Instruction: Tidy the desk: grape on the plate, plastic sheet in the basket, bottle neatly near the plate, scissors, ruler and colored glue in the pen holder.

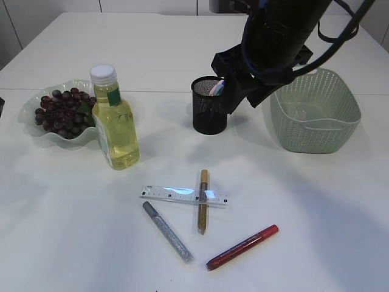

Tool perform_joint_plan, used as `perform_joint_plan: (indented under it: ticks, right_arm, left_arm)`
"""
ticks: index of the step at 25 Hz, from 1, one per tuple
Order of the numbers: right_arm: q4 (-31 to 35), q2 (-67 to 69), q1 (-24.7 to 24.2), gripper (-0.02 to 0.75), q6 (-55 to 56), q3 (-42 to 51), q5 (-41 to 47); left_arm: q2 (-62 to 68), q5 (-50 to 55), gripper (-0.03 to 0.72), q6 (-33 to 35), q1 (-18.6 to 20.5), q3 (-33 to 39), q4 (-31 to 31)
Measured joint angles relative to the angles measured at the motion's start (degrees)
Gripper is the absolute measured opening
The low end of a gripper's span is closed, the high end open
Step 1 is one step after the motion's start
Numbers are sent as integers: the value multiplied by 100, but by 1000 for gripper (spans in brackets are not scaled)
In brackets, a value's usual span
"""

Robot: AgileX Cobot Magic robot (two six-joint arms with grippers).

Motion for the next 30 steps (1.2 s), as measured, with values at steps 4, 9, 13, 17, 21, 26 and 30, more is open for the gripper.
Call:
perform_joint_plan:
  ticks: [4,9,13,17,21,26,30]
  right_arm:
    - [-10,0,0,422,0,0,4]
    - [-43,0,0,422,-67,0,14]
    - [-43,0,12,416,-412,0,-24]
    - [-53,31,146,402,-979,0,-211]
    - [-267,183,497,398,-1840,0,-371]
    - [-439,556,965,397,-2654,0,-421]
    - [-444,784,1207,397,-2952,11,-585]
  left_arm:
    - [-81,7,270,0,0,294,83]
    - [-250,-48,365,0,0,855,198]
    - [-277,-159,378,0,0,1060,102]
    - [-277,-474,380,0,0,1060,-152]
    - [-277,-731,380,0,0,1060,-380]
    - [-277,-936,380,0,0,1060,-396]
    - [-277,-1017,380,0,0,1060,-406]
